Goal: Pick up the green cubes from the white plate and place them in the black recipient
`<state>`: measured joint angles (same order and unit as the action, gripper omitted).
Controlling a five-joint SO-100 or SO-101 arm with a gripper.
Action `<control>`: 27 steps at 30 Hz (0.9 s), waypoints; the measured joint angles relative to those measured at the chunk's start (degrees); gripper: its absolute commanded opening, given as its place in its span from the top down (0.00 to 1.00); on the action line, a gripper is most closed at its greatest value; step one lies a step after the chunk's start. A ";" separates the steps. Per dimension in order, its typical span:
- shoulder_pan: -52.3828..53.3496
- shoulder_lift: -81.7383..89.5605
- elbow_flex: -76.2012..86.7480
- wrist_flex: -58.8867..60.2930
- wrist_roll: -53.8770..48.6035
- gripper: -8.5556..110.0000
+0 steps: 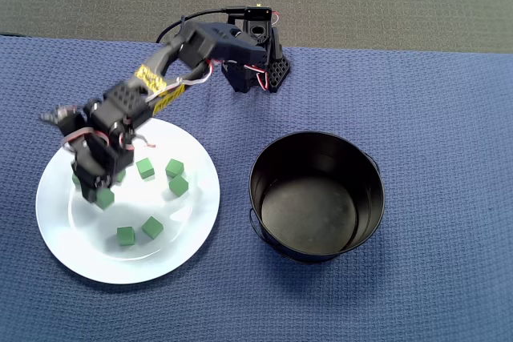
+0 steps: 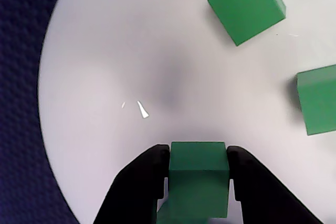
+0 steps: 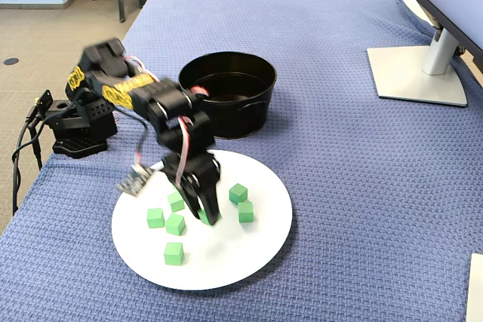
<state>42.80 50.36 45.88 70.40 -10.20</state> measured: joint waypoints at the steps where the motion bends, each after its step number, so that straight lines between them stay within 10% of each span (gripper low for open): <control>1: 0.09 2.90 2.55 0.00 0.00 0.93; 13: -7.73 50.27 41.40 -0.35 0.62 0.93; 27: -45.09 69.61 53.79 -1.49 14.06 0.93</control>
<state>-2.29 119.97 99.67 68.91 3.87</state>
